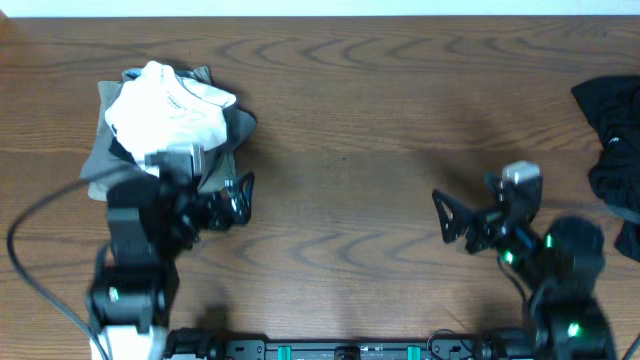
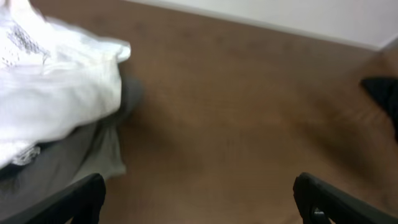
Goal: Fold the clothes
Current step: 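Reach the right gripper to the black t-shirt at the right edge and grasp it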
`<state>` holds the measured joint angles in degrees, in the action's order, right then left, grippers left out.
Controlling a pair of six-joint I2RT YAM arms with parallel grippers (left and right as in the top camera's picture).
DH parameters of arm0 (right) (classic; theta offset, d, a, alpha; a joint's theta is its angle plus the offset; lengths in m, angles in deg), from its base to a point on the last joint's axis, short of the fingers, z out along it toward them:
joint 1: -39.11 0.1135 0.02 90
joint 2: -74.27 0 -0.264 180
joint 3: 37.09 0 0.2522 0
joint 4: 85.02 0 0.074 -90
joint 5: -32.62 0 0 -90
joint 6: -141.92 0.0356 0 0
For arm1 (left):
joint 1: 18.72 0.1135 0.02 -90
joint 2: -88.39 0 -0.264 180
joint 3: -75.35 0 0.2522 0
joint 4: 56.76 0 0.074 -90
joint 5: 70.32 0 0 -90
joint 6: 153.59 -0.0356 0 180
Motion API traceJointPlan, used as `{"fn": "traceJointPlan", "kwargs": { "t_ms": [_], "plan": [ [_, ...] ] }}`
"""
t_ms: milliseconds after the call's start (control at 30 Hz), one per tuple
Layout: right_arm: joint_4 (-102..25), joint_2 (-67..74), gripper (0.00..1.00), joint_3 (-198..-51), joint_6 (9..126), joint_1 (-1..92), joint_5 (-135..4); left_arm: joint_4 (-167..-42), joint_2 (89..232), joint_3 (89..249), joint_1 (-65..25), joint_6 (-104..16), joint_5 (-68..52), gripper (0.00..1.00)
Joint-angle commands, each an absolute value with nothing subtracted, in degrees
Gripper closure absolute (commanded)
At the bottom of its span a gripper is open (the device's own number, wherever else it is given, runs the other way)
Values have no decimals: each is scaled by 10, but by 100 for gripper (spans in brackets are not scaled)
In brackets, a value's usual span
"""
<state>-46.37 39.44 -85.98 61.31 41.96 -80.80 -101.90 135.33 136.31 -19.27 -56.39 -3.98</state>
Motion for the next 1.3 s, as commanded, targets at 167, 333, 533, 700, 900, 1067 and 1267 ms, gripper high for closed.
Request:
{"fn": "traceJointPlan", "kwargs": {
  "t_ms": [167,333,533,700,900,1067,1267],
  "plan": [
    [-312,147,1,-1069,568,417,-816,-1171,1533,1566,-194,-573,-44,2],
    [-309,61,1,-1089,579,414,-820,-1172,1551,1570,-194,-573,-54,2],
    [-291,-53,1,-1162,641,374,-744,-1157,1549,1570,-194,-573,-56,2],
    [-272,-157,1,-1274,645,316,-675,-1146,1553,1570,-194,-576,-56,2],
    [-275,-273,3,-1394,678,228,-636,-1160,1559,1570,-194,-582,-56,2],
    [-333,-339,11,-1429,709,158,-639,-1161,1559,1570,-194,-582,-56,2],
    [-450,-419,18,-1429,718,129,-657,-1147,1560,1570,-194,-582,-56,2]
  ]
}}
